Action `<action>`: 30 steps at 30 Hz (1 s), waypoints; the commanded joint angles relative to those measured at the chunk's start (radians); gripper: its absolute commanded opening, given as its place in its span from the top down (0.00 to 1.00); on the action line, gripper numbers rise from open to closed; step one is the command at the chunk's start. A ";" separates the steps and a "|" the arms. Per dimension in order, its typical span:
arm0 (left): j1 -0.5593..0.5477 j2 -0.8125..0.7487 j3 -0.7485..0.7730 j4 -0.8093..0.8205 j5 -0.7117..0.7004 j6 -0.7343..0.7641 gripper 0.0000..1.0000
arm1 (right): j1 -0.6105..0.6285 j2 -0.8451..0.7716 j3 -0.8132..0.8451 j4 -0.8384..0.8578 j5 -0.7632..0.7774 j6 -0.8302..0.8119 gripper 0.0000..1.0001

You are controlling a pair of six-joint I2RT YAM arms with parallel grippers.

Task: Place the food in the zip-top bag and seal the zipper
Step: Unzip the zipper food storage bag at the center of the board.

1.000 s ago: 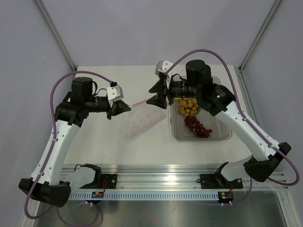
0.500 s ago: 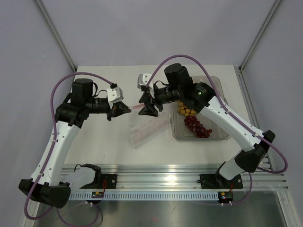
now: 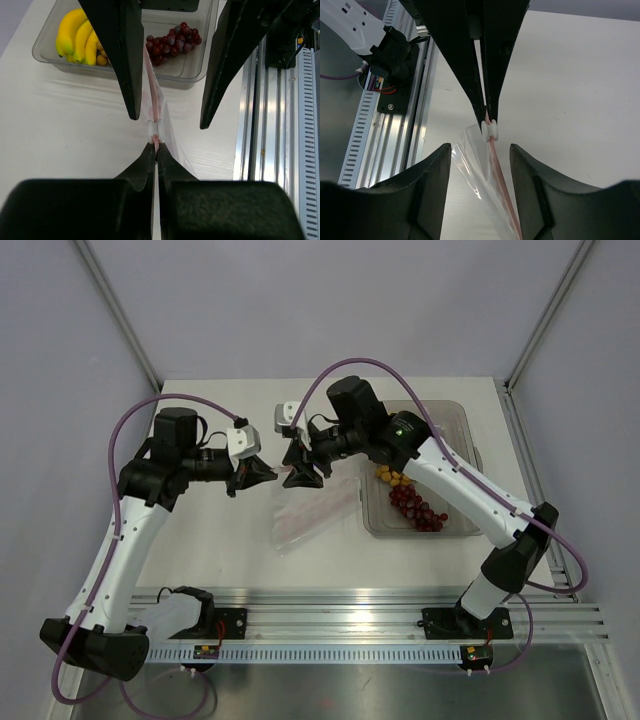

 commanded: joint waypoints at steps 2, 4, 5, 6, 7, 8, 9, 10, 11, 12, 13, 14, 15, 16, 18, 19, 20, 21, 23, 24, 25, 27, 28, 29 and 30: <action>0.005 -0.020 -0.006 0.047 0.033 0.002 1.00 | 0.008 0.005 0.055 0.041 -0.039 -0.005 0.44; 0.005 -0.019 -0.006 0.050 0.031 0.002 1.00 | 0.008 0.009 0.061 0.039 -0.043 -0.001 0.45; 0.005 -0.019 -0.007 0.050 0.033 0.002 1.00 | 0.008 0.014 0.061 0.038 -0.045 0.001 0.45; 0.003 -0.019 -0.007 0.050 0.031 0.002 1.00 | 0.008 0.017 0.064 0.038 -0.046 -0.001 0.45; 0.005 -0.019 -0.007 0.050 0.031 0.002 1.00 | 0.009 0.017 0.067 0.036 -0.048 -0.001 0.45; 0.005 -0.019 -0.007 0.050 0.031 0.002 1.00 | 0.011 0.023 0.068 0.039 -0.050 0.004 0.46; 0.005 -0.019 -0.007 0.051 0.030 0.002 1.00 | 0.012 0.026 0.071 0.038 -0.051 0.006 0.47; 0.005 -0.019 -0.009 0.051 0.031 0.002 1.00 | 0.014 0.026 0.076 0.039 -0.053 0.006 0.48; 0.005 -0.019 -0.009 0.051 0.030 0.001 1.00 | 0.015 0.029 0.079 0.042 -0.051 0.007 0.49; 0.005 -0.019 -0.007 0.051 0.028 -0.001 1.00 | 0.017 0.031 0.081 0.044 -0.053 0.007 0.50; 0.005 -0.019 -0.009 0.051 0.028 -0.001 1.00 | 0.015 0.035 0.084 0.042 -0.053 0.009 0.51; 0.005 -0.022 -0.009 0.051 0.028 -0.001 1.00 | 0.017 0.040 0.085 0.044 -0.051 0.010 0.53; 0.005 -0.020 -0.009 0.051 0.027 0.000 1.00 | 0.018 0.040 0.085 0.047 -0.050 0.013 0.54; 0.005 -0.020 -0.010 0.051 0.025 0.000 1.00 | 0.017 0.042 0.088 0.047 -0.048 0.015 0.57; 0.005 -0.022 -0.010 0.053 0.027 0.002 1.00 | 0.018 0.042 0.088 0.057 -0.048 0.021 0.59; 0.005 -0.022 -0.012 0.051 0.023 0.002 1.00 | 0.018 0.042 0.087 0.059 -0.048 0.021 0.59; 0.005 -0.022 -0.012 0.051 0.025 0.002 1.00 | 0.020 0.043 0.088 0.062 -0.050 0.024 0.60; 0.005 -0.023 -0.012 0.051 0.025 0.002 1.00 | 0.020 0.043 0.090 0.061 -0.051 0.025 0.61; 0.005 -0.023 -0.010 0.053 0.023 0.002 1.00 | 0.020 0.048 0.093 0.061 -0.051 0.027 0.65; 0.005 -0.025 -0.010 0.053 0.025 0.002 1.00 | 0.020 0.048 0.093 0.062 -0.048 0.027 0.67; 0.005 -0.023 -0.010 0.053 0.023 0.002 1.00 | 0.020 0.048 0.093 0.061 -0.050 0.027 0.69; 0.005 -0.025 -0.012 0.053 0.022 0.002 1.00 | 0.020 0.046 0.091 0.068 -0.046 0.033 0.76; 0.005 -0.025 -0.013 0.053 0.023 0.002 1.00 | 0.020 0.048 0.091 0.067 -0.046 0.033 0.79; 0.005 -0.025 -0.015 0.054 0.023 0.002 1.00 | 0.020 0.046 0.090 0.067 -0.040 0.035 0.81; 0.005 -0.025 -0.015 0.056 0.022 0.002 1.00 | 0.020 0.046 0.090 0.068 -0.037 0.036 0.85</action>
